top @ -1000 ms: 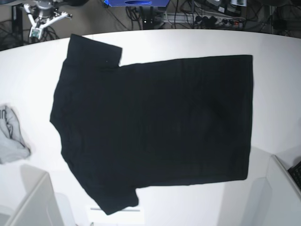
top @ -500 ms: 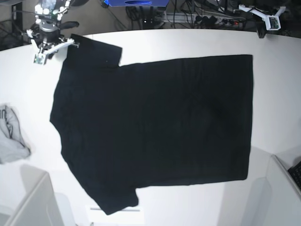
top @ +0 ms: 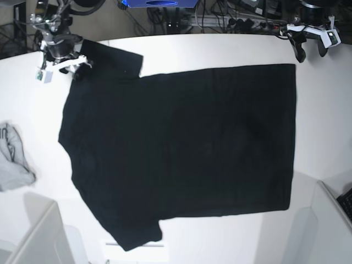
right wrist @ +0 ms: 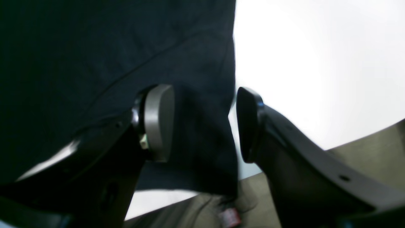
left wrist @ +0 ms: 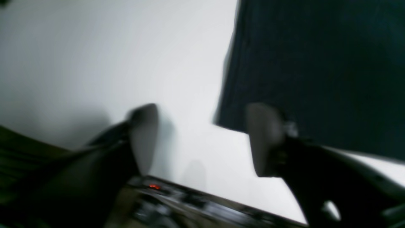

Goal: Fold the T-shirt properly
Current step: 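Move both grippers down to the shirt's shoulder corners by the collar, then grasp the shoulder corners with both grippers and pull them toward the robot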

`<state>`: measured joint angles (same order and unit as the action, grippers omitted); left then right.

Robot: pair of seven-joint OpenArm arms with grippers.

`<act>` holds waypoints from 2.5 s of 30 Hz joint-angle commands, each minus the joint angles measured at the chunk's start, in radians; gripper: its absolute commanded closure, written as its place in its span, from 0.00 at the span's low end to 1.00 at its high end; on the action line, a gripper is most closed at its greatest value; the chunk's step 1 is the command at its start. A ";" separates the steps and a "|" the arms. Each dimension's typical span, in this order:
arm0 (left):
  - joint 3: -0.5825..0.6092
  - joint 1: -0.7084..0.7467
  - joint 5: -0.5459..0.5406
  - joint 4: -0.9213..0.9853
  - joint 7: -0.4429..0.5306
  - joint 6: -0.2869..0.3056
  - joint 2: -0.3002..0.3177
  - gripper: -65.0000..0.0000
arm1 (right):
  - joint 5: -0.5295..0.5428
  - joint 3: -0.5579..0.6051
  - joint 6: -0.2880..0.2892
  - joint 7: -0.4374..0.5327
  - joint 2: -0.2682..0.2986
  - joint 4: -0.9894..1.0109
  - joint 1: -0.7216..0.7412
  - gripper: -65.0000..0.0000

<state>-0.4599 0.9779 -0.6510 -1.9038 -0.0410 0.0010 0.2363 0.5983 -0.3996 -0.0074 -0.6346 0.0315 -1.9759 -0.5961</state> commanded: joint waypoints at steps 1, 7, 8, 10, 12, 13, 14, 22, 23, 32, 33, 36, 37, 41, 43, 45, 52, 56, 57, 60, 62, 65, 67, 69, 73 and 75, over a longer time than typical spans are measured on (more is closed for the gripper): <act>-0.010 0.011 -0.053 0.000 0.028 -0.003 0.033 0.30 | 0.056 -0.015 0.010 0.012 0.018 -0.007 0.006 0.53; -0.087 -0.012 -0.254 0.094 0.030 0.162 0.085 0.43 | 0.182 -0.078 0.010 -0.009 0.066 0.082 0.046 0.53; -0.107 -0.024 -0.246 0.105 0.030 0.184 0.084 0.43 | 0.182 -0.078 0.010 -0.009 0.071 0.099 0.046 0.53; -0.147 -0.035 -0.235 0.128 0.030 0.222 0.067 0.43 | 0.182 -0.069 0.010 -0.006 0.103 0.143 0.049 0.53; -0.168 -0.038 -0.240 0.146 0.028 0.245 0.053 0.38 | 0.182 -0.069 0.010 -0.008 0.115 0.194 0.066 0.53; -0.170 -0.038 -0.240 0.155 0.028 0.248 0.053 0.35 | 0.182 -0.069 0.010 -0.008 0.118 0.214 0.067 0.53; -0.172 -0.038 -0.238 0.161 0.028 0.248 0.056 0.33 | 0.182 -0.069 0.010 -0.008 0.118 0.226 0.067 0.53; -0.184 -0.098 -0.243 0.198 -0.102 0.248 0.048 0.33 | 0.182 0.052 0.050 -0.008 0.138 0.238 0.058 0.54; -0.205 -0.121 -0.243 0.201 -0.161 0.248 0.047 0.33 | 0.182 0.061 0.050 -0.006 0.138 0.246 0.058 0.54; -0.333 -0.282 -0.237 0.206 -0.437 0.328 -0.059 0.33 | 0.180 0.107 0.057 -0.004 0.140 0.281 0.058 0.62; -0.333 -0.293 -0.237 0.212 -0.451 0.339 -0.059 0.33 | 0.180 0.107 0.057 -0.004 0.140 0.281 0.058 0.69; -0.331 -0.308 -0.237 0.220 -0.472 0.340 -0.065 0.33 | 0.180 0.107 0.057 -0.006 0.140 0.281 0.060 0.92; -0.328 -0.310 -0.237 0.220 -0.471 0.340 -0.065 0.33 | 0.180 0.107 0.057 -0.006 0.140 0.281 0.060 1.00; -0.325 -0.324 -0.237 0.232 -0.475 0.342 -0.067 0.33 | 0.180 0.107 0.057 -0.006 0.140 0.281 0.060 1.00; -0.325 -0.343 -0.237 0.250 -0.475 0.342 -0.070 0.33 | 0.182 0.107 0.057 -0.008 0.140 0.281 0.060 1.00; -0.322 -0.357 -0.237 0.281 -0.477 0.342 -0.070 0.33 | 0.182 0.107 0.057 -0.008 0.140 0.281 0.060 1.00; -0.181 -0.389 -0.237 0.327 -0.475 0.342 -0.067 0.33 | 0.182 0.107 0.057 -0.008 0.140 0.280 0.060 1.00; -0.175 -0.422 -0.237 0.372 -0.475 0.342 -0.070 0.33 | 0.182 0.107 0.057 -0.008 0.140 0.280 0.058 1.00; -0.170 -0.436 -0.237 0.381 -0.477 0.342 -0.071 0.33 | 0.182 0.107 0.057 -0.008 0.140 0.280 0.058 1.00; -0.124 -0.449 -0.237 0.393 -0.477 0.342 -0.070 0.33 | 0.182 0.107 0.057 -0.008 0.140 0.280 0.058 1.00; -0.102 -0.455 -0.237 0.393 -0.477 0.340 -0.070 0.33 | 0.182 0.107 0.057 -0.008 0.140 0.280 0.058 1.00; -0.090 -0.457 -0.237 0.393 -0.477 0.324 -0.071 0.34 | 0.182 0.107 0.057 -0.008 0.140 0.280 0.058 1.00; -0.090 -0.459 -0.237 0.393 -0.477 0.296 -0.071 0.34 | 0.182 0.107 0.057 -0.008 0.140 0.280 0.058 1.00; -0.090 -0.459 -0.238 0.393 -0.477 0.287 -0.071 0.34 | 0.182 0.107 0.057 -0.008 0.140 0.280 0.058 1.00; -0.092 -0.459 -0.238 0.393 -0.477 0.287 -0.070 0.63 | 0.182 0.107 0.057 -0.008 0.140 0.280 0.058 1.00; -0.092 -0.459 -0.238 0.393 -0.477 0.287 -0.070 0.83 | 0.182 0.107 0.057 -0.008 0.140 0.280 0.058 1.00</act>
<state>-0.5526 0.5079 -0.9020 -1.5070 -0.4900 0.2947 0.1608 0.7940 -0.2939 0.0608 -0.6136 0.1650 -1.6932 -0.5278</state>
